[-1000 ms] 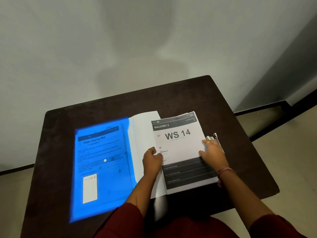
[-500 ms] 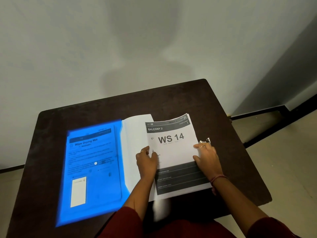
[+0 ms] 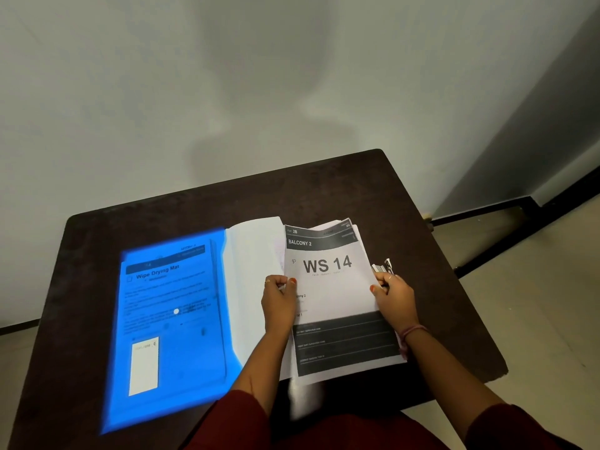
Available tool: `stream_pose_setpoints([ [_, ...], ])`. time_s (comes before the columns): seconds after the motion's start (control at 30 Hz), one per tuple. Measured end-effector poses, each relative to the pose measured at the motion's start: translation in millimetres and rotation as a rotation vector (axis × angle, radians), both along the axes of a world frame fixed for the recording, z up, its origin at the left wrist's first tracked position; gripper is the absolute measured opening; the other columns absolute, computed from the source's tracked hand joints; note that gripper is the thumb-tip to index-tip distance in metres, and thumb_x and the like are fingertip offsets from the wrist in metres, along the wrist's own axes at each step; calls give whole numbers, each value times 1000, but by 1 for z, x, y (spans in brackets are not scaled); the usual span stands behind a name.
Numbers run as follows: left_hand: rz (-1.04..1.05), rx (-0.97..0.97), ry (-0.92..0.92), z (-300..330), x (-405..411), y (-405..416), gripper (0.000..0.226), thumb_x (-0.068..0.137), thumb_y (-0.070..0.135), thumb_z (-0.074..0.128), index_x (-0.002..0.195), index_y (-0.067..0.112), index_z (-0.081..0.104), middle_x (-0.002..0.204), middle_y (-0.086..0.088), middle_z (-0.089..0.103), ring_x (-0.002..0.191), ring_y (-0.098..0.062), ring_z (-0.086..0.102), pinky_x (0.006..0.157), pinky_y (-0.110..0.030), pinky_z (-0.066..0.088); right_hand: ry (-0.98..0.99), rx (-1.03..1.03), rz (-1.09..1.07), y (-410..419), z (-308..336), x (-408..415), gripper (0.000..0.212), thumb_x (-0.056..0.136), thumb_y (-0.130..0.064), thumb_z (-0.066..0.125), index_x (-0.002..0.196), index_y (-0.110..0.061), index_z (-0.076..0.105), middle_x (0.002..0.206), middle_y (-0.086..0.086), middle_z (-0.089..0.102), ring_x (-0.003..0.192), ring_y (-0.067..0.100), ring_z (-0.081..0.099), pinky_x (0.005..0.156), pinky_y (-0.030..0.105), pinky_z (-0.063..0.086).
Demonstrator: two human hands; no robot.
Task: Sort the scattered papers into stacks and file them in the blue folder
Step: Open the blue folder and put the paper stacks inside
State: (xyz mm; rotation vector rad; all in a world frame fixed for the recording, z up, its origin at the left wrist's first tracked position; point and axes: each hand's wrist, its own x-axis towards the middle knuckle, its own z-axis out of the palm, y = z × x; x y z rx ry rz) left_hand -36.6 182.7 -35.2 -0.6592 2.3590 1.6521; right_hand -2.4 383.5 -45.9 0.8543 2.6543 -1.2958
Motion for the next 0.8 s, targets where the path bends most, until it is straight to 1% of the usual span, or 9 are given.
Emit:
stream_pose_setpoints([
  [0.1, -19, 58, 33, 5, 8, 3, 10, 100, 18, 46, 105, 13, 39, 104, -3, 53, 86, -9, 54, 70, -11, 45, -12, -46, 6, 1, 2, 3, 33, 91, -2, 58, 123, 2, 57, 120, 19, 59, 101, 27, 58, 92, 29, 43],
  [0.23, -43, 164, 56, 4, 14, -1, 11, 102, 17, 41, 110, 17, 34, 114, -10, 57, 87, -10, 58, 68, -13, 50, -12, -172, 38, 5, 5, 7, 51, 85, -3, 66, 132, -6, 48, 130, 13, 56, 115, 28, 57, 98, 37, 46],
  [0.33, -36, 258, 68, 8, 17, -5, 14, 101, 16, 41, 113, 18, 31, 116, -8, 57, 88, -11, 61, 61, -11, 52, 23, -253, 30, 10, 7, 10, 70, 79, -12, 75, 139, -10, 38, 135, 8, 52, 120, 25, 53, 99, 38, 44],
  [0.4, -22, 324, 80, 12, 19, -7, 17, 101, 15, 41, 114, 17, 30, 114, -4, 57, 89, -10, 62, 60, -11, 51, 68, -293, 21, 13, 10, 11, 77, 77, -22, 78, 140, -14, 35, 134, 3, 52, 121, 20, 51, 102, 39, 43],
  [0.5, 8, 381, 105, 18, 20, -8, 20, 101, 14, 42, 116, 19, 29, 109, 0, 59, 88, -7, 63, 61, -11, 51, 102, -415, 32, 14, 19, 11, 67, 79, -24, 75, 135, -21, 39, 122, -5, 57, 111, 11, 56, 94, 30, 48],
  [0.6, 77, 407, 133, 21, 15, -9, 23, 101, 16, 42, 120, 23, 30, 111, 2, 61, 93, -8, 64, 70, -17, 53, 70, -573, 79, 12, 27, 13, 39, 83, -19, 71, 117, -25, 52, 111, -8, 65, 102, 9, 63, 82, 20, 51],
  [0.63, 110, 410, 145, 23, 13, -10, 24, 102, 16, 41, 120, 24, 29, 113, 0, 62, 96, -9, 64, 75, -19, 53, 47, -591, 106, 10, 28, 15, 35, 83, -20, 70, 113, -26, 54, 108, -9, 66, 103, 10, 63, 83, 20, 50],
  [0.73, 182, 378, 190, 27, 7, -14, 27, 102, 14, 40, 123, 26, 29, 115, -4, 62, 100, -11, 62, 84, -22, 50, -12, -575, 181, 5, 23, 23, 34, 82, -24, 71, 112, -25, 56, 107, -12, 66, 107, 11, 61, 94, 29, 47],
  [0.8, 201, 341, 220, 31, 4, -17, 28, 102, 11, 40, 124, 25, 31, 106, -6, 63, 94, -8, 61, 81, -19, 48, -11, -586, 176, 0, 20, 29, 30, 81, -21, 72, 107, -28, 57, 108, -10, 66, 107, 11, 61, 97, 33, 48],
])
